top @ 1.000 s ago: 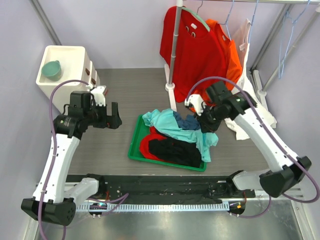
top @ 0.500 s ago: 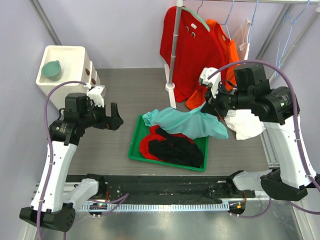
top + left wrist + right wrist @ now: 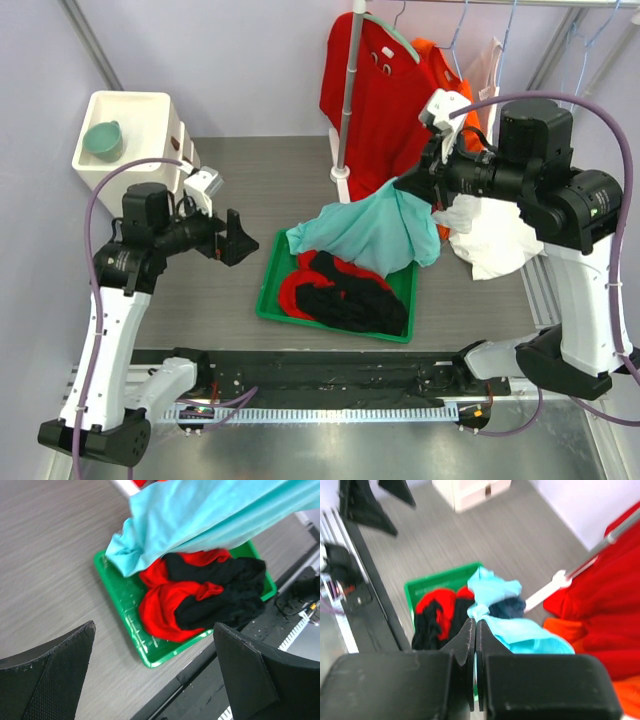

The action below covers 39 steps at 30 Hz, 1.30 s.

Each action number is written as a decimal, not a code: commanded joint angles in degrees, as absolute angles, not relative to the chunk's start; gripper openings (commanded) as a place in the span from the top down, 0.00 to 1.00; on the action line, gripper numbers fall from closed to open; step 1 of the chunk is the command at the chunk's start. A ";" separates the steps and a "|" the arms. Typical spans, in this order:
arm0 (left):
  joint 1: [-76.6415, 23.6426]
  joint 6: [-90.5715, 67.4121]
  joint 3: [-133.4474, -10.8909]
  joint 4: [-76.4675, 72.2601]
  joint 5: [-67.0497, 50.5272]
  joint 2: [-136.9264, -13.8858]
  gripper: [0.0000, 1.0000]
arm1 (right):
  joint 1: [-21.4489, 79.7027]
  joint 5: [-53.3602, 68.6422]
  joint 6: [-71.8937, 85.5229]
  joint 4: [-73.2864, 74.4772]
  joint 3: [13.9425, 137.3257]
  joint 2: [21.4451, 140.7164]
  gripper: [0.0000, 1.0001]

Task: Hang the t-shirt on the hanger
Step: Pick up the T-shirt and place it in the bin.

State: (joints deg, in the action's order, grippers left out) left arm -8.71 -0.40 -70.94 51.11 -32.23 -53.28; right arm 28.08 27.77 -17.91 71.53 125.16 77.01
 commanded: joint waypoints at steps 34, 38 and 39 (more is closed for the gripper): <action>-47.10 -16.53 -65.56 -1.58 -31.20 -60.37 0.18 | 29.97 6.69 25.23 -10.72 132.36 85.69 0.99; -52.63 -16.00 -67.67 -2.55 -26.74 -63.01 0.28 | 32.43 4.76 21.28 -12.83 132.63 86.57 0.99; -53.08 -15.91 -67.94 -2.64 -25.85 -63.02 0.30 | 34.00 4.49 18.75 -12.92 132.80 86.83 0.99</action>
